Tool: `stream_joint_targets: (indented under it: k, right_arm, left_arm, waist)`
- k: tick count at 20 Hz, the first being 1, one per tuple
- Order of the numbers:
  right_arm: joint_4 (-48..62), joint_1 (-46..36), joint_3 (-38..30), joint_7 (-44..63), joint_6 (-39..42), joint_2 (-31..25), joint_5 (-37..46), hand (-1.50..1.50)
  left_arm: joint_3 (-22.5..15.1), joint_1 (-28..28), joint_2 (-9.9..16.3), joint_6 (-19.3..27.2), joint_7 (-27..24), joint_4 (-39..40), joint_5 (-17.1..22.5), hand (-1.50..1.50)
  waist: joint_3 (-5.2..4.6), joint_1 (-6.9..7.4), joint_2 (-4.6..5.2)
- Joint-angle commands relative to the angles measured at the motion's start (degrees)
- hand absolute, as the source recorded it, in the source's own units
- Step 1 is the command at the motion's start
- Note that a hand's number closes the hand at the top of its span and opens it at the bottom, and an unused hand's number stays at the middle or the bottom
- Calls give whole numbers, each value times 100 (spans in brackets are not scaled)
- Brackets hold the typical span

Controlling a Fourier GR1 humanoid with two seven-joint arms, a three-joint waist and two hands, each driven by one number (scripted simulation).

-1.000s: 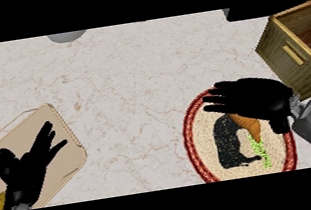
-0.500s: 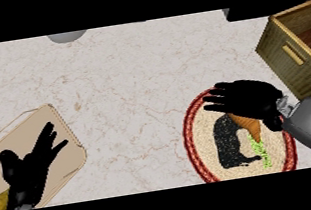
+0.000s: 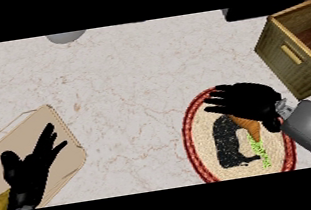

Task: Pick the croissant from the placemat and place it in the basket

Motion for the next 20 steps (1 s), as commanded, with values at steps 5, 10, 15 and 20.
stream_joint_targets:
  k: [5,10,15,20]
  right_arm:
    - [550,159,172,-526,-1127,134,594,150]
    - [727,-26,120,-550,-1214,397,815,150]
    - [189,496,-398,189,-870,326,516,150]
    - [-391,1599,-1453,1300,-627,286,-397,150]
  left_arm:
    - [-115,271,-132,-4,333,318,-85,0]
    - [-66,198,14,-142,727,67,-22,0]
    - [153,370,5,-287,170,530,37,0]
    - [288,824,-100,-4,166,312,38,0]
  waist:
    - [-95,44,83]
    - [-96,48,70]
    - [-111,-186,20]
    - [-125,-764,-107]
